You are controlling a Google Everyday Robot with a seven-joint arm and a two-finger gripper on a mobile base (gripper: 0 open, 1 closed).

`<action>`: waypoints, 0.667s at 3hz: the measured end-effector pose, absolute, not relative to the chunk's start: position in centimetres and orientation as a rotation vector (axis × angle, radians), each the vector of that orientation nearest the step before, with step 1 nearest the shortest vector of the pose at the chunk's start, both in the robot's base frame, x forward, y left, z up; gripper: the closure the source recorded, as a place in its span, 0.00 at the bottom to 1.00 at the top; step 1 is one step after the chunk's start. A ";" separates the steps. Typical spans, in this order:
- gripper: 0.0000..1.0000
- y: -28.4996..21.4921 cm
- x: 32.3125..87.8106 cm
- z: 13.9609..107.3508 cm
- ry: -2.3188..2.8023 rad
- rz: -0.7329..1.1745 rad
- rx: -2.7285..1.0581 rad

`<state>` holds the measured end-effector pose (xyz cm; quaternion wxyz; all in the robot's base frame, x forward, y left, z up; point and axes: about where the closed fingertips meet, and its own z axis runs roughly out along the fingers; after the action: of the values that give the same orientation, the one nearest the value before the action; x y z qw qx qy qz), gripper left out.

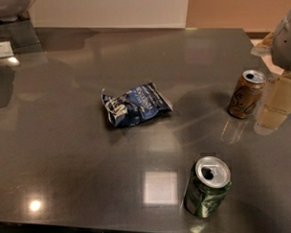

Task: Knock green can over

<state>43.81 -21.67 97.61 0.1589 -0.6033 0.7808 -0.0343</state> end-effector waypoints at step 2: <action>0.00 -21.7 43.0 97.4 2.213 -0.005 -1.718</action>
Offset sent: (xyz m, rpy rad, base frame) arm -0.0260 -0.0024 -0.0101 0.1918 0.0965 0.0478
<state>43.00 -21.68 97.41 0.1690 -0.6043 0.7786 -0.0018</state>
